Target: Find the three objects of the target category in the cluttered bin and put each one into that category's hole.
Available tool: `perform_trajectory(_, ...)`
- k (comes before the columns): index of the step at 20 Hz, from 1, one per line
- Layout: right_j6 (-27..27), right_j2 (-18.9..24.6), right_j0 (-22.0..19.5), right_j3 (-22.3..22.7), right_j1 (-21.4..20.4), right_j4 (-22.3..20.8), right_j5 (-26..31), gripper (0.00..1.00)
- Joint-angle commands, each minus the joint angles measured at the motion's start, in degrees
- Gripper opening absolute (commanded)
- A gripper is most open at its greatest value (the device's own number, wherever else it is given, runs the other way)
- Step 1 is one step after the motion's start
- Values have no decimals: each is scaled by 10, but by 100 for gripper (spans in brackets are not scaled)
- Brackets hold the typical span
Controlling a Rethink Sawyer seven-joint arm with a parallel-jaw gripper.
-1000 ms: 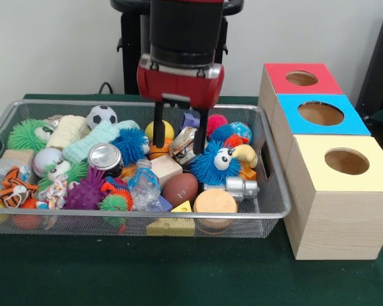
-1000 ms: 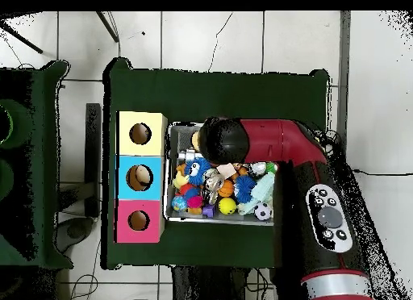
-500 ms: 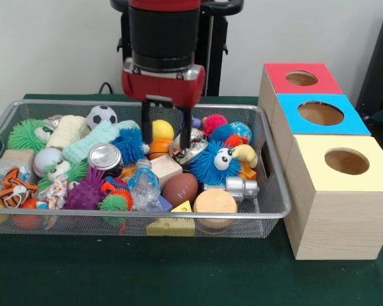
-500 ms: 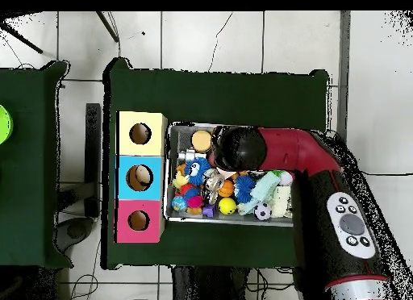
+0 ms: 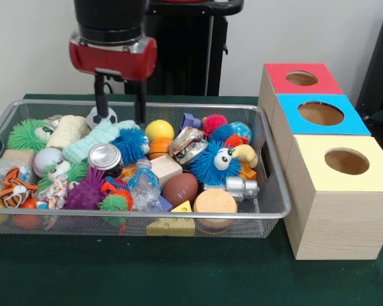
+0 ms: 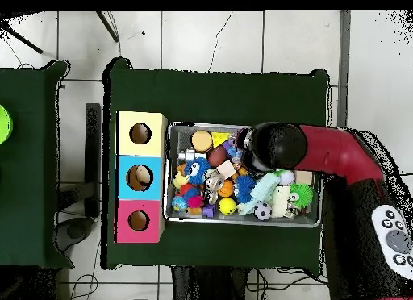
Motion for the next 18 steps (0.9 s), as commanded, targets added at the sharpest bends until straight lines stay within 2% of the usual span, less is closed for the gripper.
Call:
perform_trajectory(1,-150,41,0,6,-3,-45,41,100)
perform_trajectory(4,-95,15,34,-7,15,-69,29,100)
perform_trajectory(7,-74,14,39,-6,36,-79,-3,100)
perform_trajectory(10,-81,19,30,-10,57,-87,-25,100)
perform_trajectory(15,-111,30,16,-47,96,-103,-39,100)
perform_trajectory(18,-123,39,9,-56,106,-100,-31,100)
